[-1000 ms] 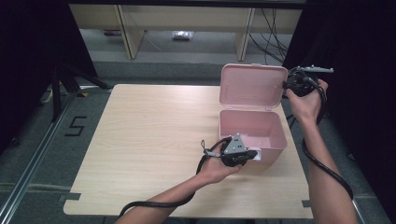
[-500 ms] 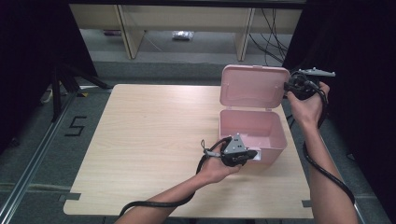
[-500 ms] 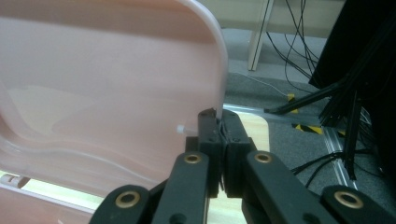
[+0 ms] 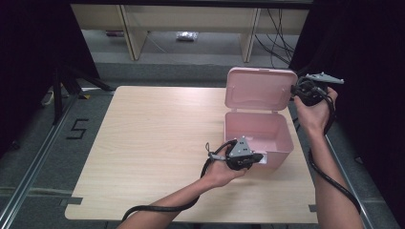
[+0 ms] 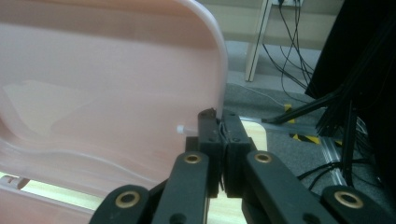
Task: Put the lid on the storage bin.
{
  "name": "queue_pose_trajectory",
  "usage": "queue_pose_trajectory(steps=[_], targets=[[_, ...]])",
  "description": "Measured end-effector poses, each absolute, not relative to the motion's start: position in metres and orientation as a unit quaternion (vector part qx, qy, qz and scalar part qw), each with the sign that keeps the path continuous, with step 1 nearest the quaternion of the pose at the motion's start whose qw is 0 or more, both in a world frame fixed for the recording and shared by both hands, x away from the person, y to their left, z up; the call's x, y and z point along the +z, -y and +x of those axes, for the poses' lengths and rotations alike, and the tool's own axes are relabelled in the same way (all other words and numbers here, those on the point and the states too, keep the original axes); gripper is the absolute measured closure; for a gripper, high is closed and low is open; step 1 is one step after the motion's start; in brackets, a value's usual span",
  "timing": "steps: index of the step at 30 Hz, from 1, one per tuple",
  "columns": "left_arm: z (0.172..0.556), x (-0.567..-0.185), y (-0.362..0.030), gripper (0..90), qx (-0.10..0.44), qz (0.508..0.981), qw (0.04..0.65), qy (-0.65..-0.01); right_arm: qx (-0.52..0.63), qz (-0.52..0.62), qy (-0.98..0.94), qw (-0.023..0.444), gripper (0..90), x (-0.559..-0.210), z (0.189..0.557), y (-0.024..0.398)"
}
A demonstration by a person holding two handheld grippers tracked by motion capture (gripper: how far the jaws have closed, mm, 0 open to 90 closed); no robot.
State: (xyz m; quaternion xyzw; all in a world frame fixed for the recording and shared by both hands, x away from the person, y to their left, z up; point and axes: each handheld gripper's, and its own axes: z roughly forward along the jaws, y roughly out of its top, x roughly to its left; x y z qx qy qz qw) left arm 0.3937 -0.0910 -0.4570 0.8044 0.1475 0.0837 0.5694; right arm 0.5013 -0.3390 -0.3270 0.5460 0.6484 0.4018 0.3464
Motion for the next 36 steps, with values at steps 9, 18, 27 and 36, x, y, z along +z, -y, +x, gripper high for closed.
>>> queue_pose_trajectory(steps=[9, 18, 27, 36], targets=[[0.394, -0.457, 0.091, 90.0, 0.083, 0.804, 0.57, -0.148, 0.41, 0.536, -0.647, 0.356, 89.6, -0.33, 0.495, 0.34], [0.394, -0.457, 0.091, 90.0, 0.084, 0.804, 0.57, -0.148, 0.412, 0.524, -0.648, 0.368, 89.5, -0.332, 0.488, 0.341], [0.394, -0.457, 0.091, 90.0, 0.084, 0.803, 0.571, -0.149, 0.418, 0.527, -0.641, 0.37, 89.5, -0.334, 0.481, 0.339], [0.393, -0.457, 0.091, 90.0, 0.085, 0.802, 0.571, -0.151, 0.417, 0.521, -0.642, 0.376, 89.4, -0.336, 0.474, 0.339]])
